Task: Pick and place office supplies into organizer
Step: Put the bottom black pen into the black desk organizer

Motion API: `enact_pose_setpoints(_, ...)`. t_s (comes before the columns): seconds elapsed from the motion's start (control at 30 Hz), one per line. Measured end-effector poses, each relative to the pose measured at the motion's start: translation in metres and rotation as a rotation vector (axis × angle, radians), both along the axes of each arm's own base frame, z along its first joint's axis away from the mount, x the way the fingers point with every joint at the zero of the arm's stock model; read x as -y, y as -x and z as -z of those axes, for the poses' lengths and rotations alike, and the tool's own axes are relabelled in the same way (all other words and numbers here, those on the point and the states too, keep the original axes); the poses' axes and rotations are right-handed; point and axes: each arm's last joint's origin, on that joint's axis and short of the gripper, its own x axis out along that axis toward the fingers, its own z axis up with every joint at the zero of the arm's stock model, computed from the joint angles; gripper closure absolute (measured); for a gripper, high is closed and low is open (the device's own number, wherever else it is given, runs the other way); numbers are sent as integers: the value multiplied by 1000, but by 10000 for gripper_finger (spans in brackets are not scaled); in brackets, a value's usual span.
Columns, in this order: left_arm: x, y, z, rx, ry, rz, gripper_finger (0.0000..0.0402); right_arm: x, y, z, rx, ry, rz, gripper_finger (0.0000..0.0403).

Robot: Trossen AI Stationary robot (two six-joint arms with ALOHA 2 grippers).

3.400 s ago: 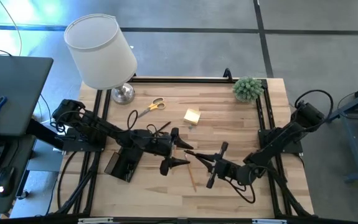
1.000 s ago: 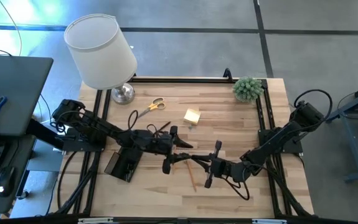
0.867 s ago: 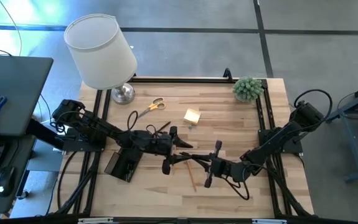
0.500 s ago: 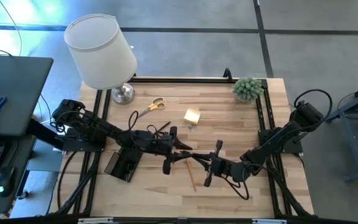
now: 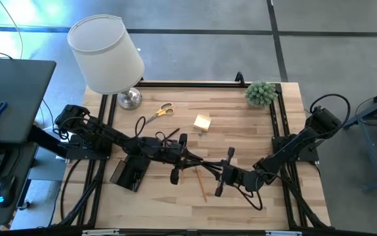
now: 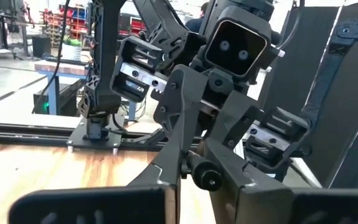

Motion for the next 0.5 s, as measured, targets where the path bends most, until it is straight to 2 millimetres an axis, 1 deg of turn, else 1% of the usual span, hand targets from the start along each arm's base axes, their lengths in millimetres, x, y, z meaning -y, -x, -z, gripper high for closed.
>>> enact_pose_setpoints(0.13, 0, 0, 3, -27, -20, 0, 368, 1, -1, 3, -19, -15, 1, 358)
enact_pose_setpoints(0.27, -1, 6, 2, -121, -71, 17, 374, 1, 1, 7, -45, -19, 0, 339)
enact_pose_setpoints(0.37, -3, 19, -4, -244, -118, 22, 374, -3, 4, 9, -61, -14, -13, 327)
enact_pose_setpoints(0.5, -8, 47, -25, -339, -147, 16, 374, -10, 9, 10, -65, -5, -21, 314)
